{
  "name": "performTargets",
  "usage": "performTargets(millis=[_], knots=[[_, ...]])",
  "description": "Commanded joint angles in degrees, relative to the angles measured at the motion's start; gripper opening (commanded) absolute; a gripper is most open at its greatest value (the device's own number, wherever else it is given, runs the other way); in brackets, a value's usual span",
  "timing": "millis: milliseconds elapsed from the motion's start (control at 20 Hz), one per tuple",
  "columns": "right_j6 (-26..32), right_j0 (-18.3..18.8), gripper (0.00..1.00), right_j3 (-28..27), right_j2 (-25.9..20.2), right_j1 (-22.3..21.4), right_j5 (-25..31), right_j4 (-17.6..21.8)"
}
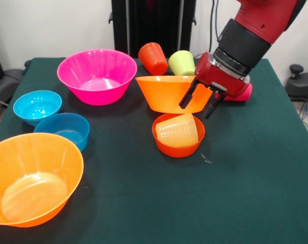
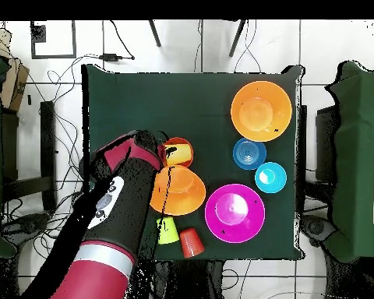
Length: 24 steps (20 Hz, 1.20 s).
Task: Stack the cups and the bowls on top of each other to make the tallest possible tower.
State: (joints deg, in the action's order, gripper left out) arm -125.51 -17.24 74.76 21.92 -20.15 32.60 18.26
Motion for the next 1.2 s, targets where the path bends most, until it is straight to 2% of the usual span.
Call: performTargets(millis=[50, 350, 650, 850, 1200], knots=[[-12.3, -0.9, 1.0, 1.6, -2.7, 4.9, -3.8, -2.5], [-11.9, -1.1, 1.0, 0.3, -1.0, 6.8, -4.3, -2.6], [-10.8, -1.4, 1.0, 0.8, 0.8, 6.0, -3.1, -2.8], [-8.3, -0.5, 1.0, 1.3, 1.3, 3.7, -1.0, -2.8], [-8.4, -0.9, 1.0, 0.7, 1.4, 4.6, -0.3, -3.9]])
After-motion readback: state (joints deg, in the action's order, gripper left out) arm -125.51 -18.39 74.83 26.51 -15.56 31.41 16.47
